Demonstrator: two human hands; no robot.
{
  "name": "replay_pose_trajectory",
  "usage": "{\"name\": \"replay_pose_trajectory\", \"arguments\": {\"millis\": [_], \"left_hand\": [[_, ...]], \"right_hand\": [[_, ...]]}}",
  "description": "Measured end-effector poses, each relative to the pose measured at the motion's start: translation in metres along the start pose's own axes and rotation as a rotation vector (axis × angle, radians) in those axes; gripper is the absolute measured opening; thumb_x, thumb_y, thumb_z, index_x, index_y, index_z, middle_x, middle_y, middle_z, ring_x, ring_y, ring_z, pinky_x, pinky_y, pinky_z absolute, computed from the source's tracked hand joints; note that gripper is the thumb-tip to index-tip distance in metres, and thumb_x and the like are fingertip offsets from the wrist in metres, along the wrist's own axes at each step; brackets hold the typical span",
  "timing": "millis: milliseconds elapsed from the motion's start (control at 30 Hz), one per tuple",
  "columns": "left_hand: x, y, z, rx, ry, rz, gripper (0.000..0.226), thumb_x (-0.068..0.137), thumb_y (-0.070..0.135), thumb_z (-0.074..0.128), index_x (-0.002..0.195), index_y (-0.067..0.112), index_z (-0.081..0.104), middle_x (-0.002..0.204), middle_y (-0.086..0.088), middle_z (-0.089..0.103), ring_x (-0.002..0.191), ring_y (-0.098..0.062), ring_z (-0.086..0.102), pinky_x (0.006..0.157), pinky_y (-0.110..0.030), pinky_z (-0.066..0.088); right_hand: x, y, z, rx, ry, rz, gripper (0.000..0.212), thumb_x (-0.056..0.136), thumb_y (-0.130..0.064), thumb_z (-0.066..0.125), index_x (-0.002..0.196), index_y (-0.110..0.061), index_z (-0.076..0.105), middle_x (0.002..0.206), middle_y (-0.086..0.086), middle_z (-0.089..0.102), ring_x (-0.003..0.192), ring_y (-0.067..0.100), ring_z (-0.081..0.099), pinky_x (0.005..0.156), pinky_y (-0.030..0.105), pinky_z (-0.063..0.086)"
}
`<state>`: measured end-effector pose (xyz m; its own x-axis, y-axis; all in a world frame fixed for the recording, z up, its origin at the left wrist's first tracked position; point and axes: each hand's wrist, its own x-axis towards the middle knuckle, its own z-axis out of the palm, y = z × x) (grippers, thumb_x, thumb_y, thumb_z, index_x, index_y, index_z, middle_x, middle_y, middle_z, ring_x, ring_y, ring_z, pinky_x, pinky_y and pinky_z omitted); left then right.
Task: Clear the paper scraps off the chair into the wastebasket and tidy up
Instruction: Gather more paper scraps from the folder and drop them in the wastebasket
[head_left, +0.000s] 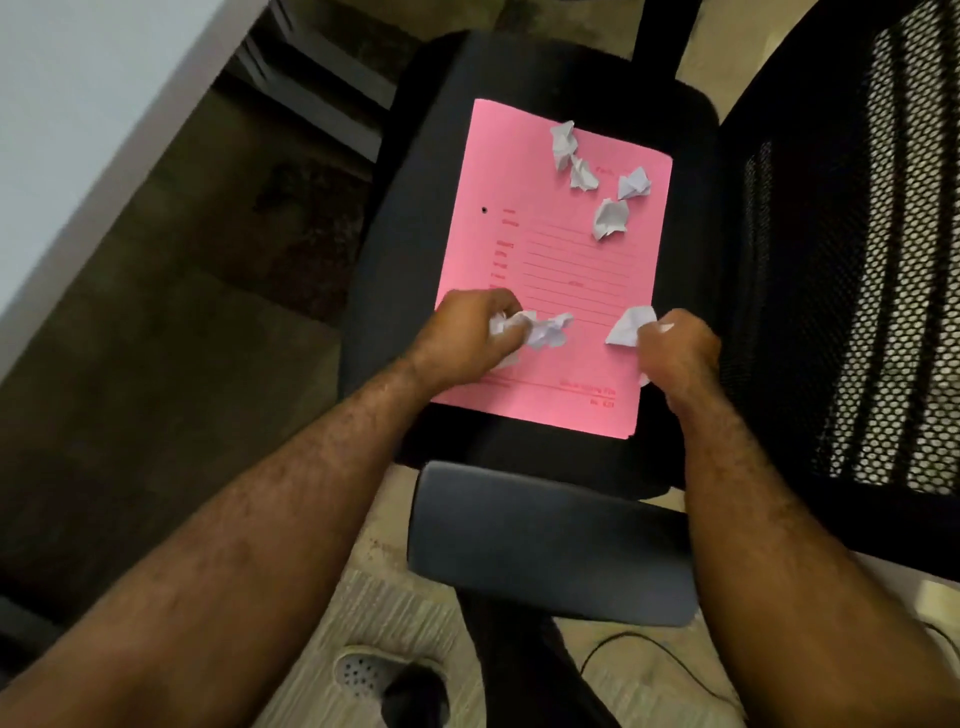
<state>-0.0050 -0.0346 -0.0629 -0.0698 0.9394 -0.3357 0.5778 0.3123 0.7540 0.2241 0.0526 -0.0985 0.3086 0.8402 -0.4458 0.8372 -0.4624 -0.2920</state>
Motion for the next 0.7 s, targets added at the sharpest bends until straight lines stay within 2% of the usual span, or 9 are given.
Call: {"name": "replay_pose_trajectory", "arguments": {"millis": [100,200,300,333,433,500,567,633,700], "left_hand": [[-0.023,0.000,-0.023,-0.202,0.102,-0.108,0.017,0.088,0.031,0.065,0.086,0.014,0.069,0.075,0.003,0.065,0.066,-0.010,0.055,0.052,-0.017,0.038],[-0.052,-0.002,-0.042,-0.432,0.145,-0.151,0.021,0.089,0.028,0.067,0.087,0.007,0.067,0.081,-0.017,0.070,0.065,-0.020,0.061,0.056,-0.025,0.047],[-0.087,-0.005,-0.057,-0.586,0.161,-0.164,0.024,0.090,0.026,0.066,0.091,0.002,0.063,0.090,-0.025,0.070,0.078,-0.040,0.068,0.065,-0.047,0.055],[-0.100,-0.008,-0.062,-0.622,0.186,-0.155,0.024,0.091,0.025,0.066,0.091,0.001,0.063,0.090,-0.024,0.070,0.077,-0.038,0.067,0.065,-0.046,0.054],[-0.146,-0.021,-0.078,-0.683,0.289,-0.117,0.021,0.090,0.021,0.066,0.091,0.001,0.065,0.086,-0.016,0.070,0.069,-0.017,0.061,0.064,-0.033,0.048],[-0.185,-0.034,-0.090,-0.697,0.374,-0.094,0.016,0.090,0.020,0.066,0.089,0.004,0.067,0.082,-0.016,0.068,0.065,-0.013,0.056,0.059,-0.027,0.045],[-0.230,-0.050,-0.098,-0.684,0.455,-0.097,0.013,0.090,0.020,0.066,0.086,0.008,0.067,0.080,-0.011,0.068,0.064,-0.008,0.054,0.057,-0.020,0.043],[-0.278,-0.069,-0.101,-0.671,0.521,-0.132,0.010,0.090,0.022,0.066,0.084,0.014,0.067,0.078,0.002,0.067,0.065,0.002,0.054,0.058,-0.012,0.042],[-0.328,-0.090,-0.099,-0.678,0.588,-0.191,0.008,0.090,0.023,0.067,0.084,0.017,0.067,0.077,0.012,0.064,0.063,0.006,0.053,0.057,-0.008,0.040]], "right_hand": [[-0.010,-0.010,-0.011,0.092,0.054,-0.011,0.031,0.083,-0.025,0.051,0.105,-0.009,0.065,0.104,0.013,0.069,0.089,0.032,0.066,0.077,0.048,0.059],[-0.032,-0.027,-0.023,0.235,0.077,-0.054,0.029,0.075,-0.028,0.051,0.095,-0.014,0.067,0.095,0.009,0.070,0.084,0.031,0.069,0.073,0.049,0.060],[-0.072,-0.054,-0.032,0.438,0.077,-0.116,0.022,0.070,-0.028,0.053,0.086,-0.019,0.065,0.089,0.008,0.069,0.074,0.028,0.068,0.062,0.043,0.057],[-0.089,-0.064,-0.033,0.502,0.047,-0.138,0.021,0.071,-0.027,0.053,0.087,-0.019,0.064,0.087,0.008,0.067,0.069,0.024,0.065,0.060,0.040,0.054],[-0.150,-0.093,-0.026,0.584,-0.142,-0.243,0.017,0.080,-0.029,0.053,0.091,-0.021,0.063,0.082,-0.004,0.065,0.064,0.012,0.060,0.060,0.032,0.052],[-0.201,-0.109,-0.011,0.584,-0.243,-0.328,0.010,0.085,-0.032,0.056,0.087,-0.026,0.063,0.079,-0.009,0.064,0.063,0.008,0.057,0.061,0.029,0.051],[-0.256,-0.118,0.010,0.574,-0.299,-0.417,0.008,0.084,-0.034,0.058,0.080,-0.027,0.062,0.078,-0.002,0.062,0.060,0.010,0.053,0.060,0.033,0.050],[-0.308,-0.118,0.037,0.550,-0.391,-0.493,0.010,0.083,-0.034,0.060,0.076,-0.027,0.062,0.078,0.007,0.062,0.063,0.015,0.057,0.060,0.035,0.050],[-0.355,-0.111,0.075,0.498,-0.518,-0.548,0.015,0.086,-0.030,0.060,0.072,-0.028,0.061,0.072,0.000,0.064,0.062,0.011,0.060,0.056,0.030,0.052]]}}
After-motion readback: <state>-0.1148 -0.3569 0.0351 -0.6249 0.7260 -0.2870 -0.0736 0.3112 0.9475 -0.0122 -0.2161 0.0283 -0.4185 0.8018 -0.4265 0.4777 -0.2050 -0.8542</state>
